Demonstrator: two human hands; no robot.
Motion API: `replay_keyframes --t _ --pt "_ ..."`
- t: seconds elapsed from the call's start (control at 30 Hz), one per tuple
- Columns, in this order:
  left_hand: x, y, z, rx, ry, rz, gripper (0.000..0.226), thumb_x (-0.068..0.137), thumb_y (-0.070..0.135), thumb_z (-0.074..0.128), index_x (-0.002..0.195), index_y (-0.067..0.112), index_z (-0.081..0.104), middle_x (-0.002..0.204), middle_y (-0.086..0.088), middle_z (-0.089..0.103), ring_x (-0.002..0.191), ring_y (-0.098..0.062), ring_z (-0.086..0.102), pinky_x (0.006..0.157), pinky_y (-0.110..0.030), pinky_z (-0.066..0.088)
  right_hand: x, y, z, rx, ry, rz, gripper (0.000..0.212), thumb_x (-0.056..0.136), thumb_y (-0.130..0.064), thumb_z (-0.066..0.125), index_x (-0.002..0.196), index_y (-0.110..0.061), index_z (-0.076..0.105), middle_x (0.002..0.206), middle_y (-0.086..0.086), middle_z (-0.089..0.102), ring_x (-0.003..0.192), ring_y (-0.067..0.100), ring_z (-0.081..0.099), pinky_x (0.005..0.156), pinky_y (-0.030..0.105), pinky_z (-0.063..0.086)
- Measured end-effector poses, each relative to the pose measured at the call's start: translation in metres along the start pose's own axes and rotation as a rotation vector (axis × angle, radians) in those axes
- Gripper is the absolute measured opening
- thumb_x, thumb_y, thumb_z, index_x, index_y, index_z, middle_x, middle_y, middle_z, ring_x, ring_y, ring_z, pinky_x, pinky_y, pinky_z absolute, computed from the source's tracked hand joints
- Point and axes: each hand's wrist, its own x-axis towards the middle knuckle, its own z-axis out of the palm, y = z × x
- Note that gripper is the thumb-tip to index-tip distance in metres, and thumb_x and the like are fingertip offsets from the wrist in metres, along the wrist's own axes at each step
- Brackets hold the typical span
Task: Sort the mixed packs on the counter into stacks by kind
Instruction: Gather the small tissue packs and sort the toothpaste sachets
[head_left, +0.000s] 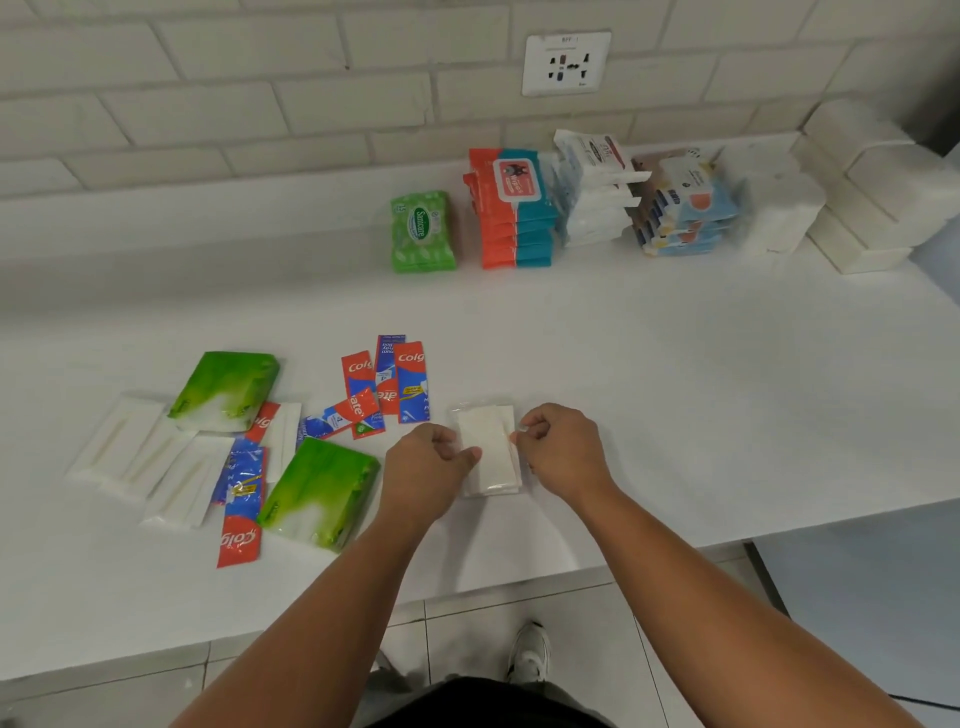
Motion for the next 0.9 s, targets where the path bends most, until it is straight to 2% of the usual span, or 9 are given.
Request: replay_keyframes --t 0.07,0.17,0.23,0.3,0.4,0.57,0.7,0.9 --pt "-0.002 0.0 -0.004 0.023 0.013 0.033 0.039 0.087 0.039 0.076 0.118 0.017 0.063 0.094 0.006 0.068 0.086 -0.012 0.062 0.08 -0.03 0.054 -0.001 -0.002 -0.001 -0.015 0.005 0.001 0.013 0.086 -0.022 0.071 0.097 -0.016 0.071 0.08 -0.007 0.066 0.079 0.011 0.064 0.078 0.024 0.052" --pt "-0.006 0.003 -0.021 0.051 0.06 0.093 0.044 0.092 0.039 0.071 0.129 0.019 0.058 0.106 0.008 0.064 0.089 -0.011 0.061 0.08 -0.028 0.052 -0.005 -0.009 -0.002 -0.074 0.051 -0.009 0.015 0.088 -0.027 0.067 0.099 -0.017 0.069 0.087 -0.006 0.068 0.086 0.015 0.065 0.079 0.027 0.051" --pt "-0.01 0.004 -0.037 0.054 0.096 0.15 0.041 0.093 0.037 0.069 0.128 0.019 0.058 0.11 0.008 0.063 0.088 -0.009 0.061 0.078 -0.026 0.049 -0.009 -0.016 0.0 -0.156 0.096 -0.05 0.021 0.09 -0.03 0.065 0.107 -0.018 0.067 0.098 -0.004 0.067 0.094 0.018 0.063 0.082 0.03 0.05" --pt "-0.013 0.003 -0.057 0.035 0.13 0.212 0.037 0.094 0.034 0.069 0.126 0.019 0.059 0.114 0.007 0.064 0.094 -0.01 0.062 0.081 -0.026 0.05 -0.012 -0.026 0.007 -0.246 0.147 -0.137 0.028 0.09 -0.032 0.065 0.114 -0.018 0.067 0.109 0.0 0.066 0.105 0.022 0.058 0.086 0.034 0.05" --pt "-0.012 -0.005 -0.091 0.025 0.194 0.265 0.036 0.094 0.031 0.069 0.127 0.018 0.061 0.12 0.004 0.064 0.098 -0.01 0.061 0.085 -0.027 0.053 -0.015 -0.052 0.028 -0.253 0.172 -0.276 0.027 0.088 -0.03 0.067 0.113 -0.018 0.069 0.116 0.0 0.065 0.111 0.023 0.054 0.089 0.035 0.049" --pt "-0.001 -0.033 -0.151 0.116 0.285 0.291 0.029 0.095 0.028 0.068 0.123 0.02 0.065 0.118 0.005 0.064 0.098 -0.01 0.059 0.083 -0.026 0.048 -0.022 -0.105 0.08 -0.226 0.05 -0.479 0.026 0.088 -0.026 0.068 0.112 -0.015 0.069 0.116 0.004 0.064 0.109 0.024 0.055 0.09 0.035 0.048" --pt "0.015 -0.075 -0.198 0.202 0.347 0.286 0.023 0.094 0.022 0.069 0.116 0.015 0.069 0.115 -0.002 0.067 0.101 -0.021 0.062 0.086 -0.029 0.047 -0.028 -0.143 0.13 -0.264 -0.044 -0.606 0.027 0.088 -0.026 0.067 0.112 -0.013 0.069 0.117 0.004 0.064 0.112 0.024 0.054 0.096 0.034 0.046" --pt "0.042 -0.137 -0.259 0.25 0.444 0.176 0.036 0.092 0.024 0.071 0.127 0.017 0.064 0.126 -0.005 0.065 0.113 -0.028 0.059 0.094 -0.04 0.049 -0.036 -0.198 0.201 -0.332 -0.195 -0.755 0.03 0.09 -0.027 0.065 0.116 -0.011 0.067 0.123 0.006 0.064 0.119 0.027 0.052 0.1 0.038 0.045"
